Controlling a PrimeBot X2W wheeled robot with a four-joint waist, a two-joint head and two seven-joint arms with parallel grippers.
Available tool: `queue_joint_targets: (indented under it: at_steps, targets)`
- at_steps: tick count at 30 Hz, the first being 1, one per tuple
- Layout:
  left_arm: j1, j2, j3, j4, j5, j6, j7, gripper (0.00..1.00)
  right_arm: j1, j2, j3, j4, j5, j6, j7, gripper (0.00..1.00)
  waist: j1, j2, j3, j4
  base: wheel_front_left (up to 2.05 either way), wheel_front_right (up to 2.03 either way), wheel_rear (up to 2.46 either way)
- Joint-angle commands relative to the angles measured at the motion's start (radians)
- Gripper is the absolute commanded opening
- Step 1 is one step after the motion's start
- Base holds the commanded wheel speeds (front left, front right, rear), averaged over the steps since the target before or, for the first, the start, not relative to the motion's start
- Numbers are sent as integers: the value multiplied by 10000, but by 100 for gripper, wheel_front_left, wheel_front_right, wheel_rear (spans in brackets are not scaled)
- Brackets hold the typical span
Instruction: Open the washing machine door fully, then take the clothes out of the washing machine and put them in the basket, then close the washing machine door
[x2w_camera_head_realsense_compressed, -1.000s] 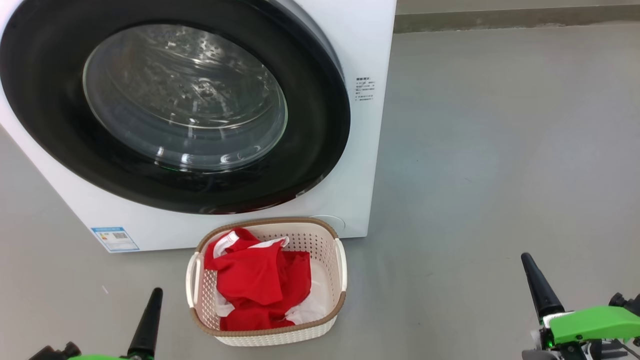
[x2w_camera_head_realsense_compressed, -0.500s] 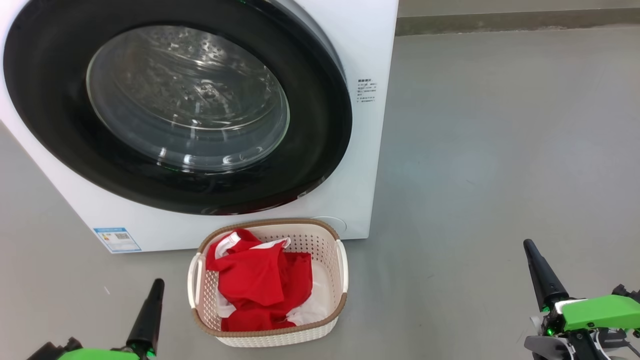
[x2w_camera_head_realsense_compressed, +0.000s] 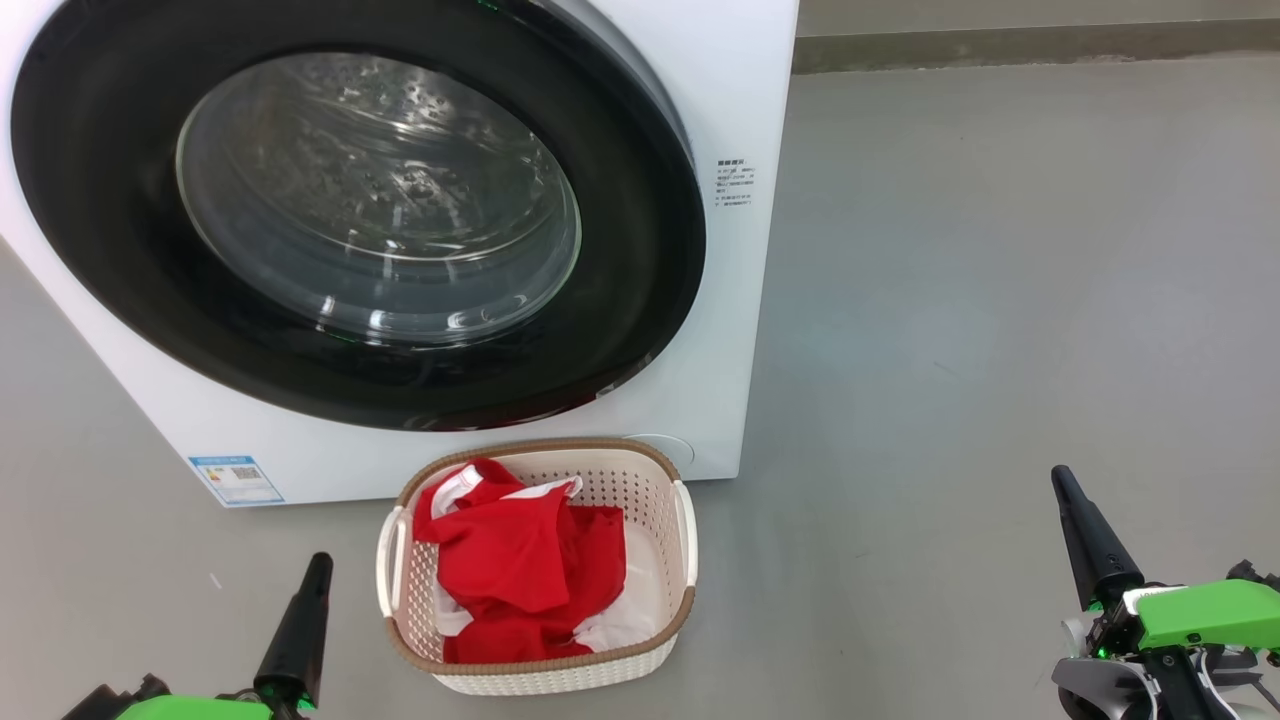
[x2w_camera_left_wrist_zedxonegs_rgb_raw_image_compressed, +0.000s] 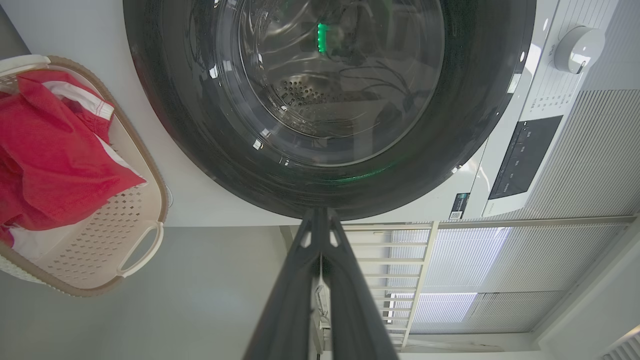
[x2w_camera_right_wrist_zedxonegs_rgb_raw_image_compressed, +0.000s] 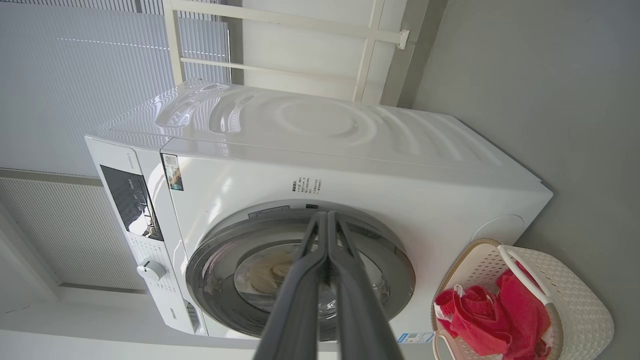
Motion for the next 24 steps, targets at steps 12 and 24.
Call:
queue_joint_targets:
  at_steps: [12, 24]
  targets:
    - [-418, 102, 367, -272, -69, -69, 49, 0, -419, -88, 144, -294, 74, 4, 72, 0, 0, 0, 0, 0, 0, 0, 0]
    - [-418, 102, 366, -272, -69, -69, 49, 0, -421, -70, 118, -292, 53, 4, 93, 0, 0, 0, 0, 0, 0, 0, 0]
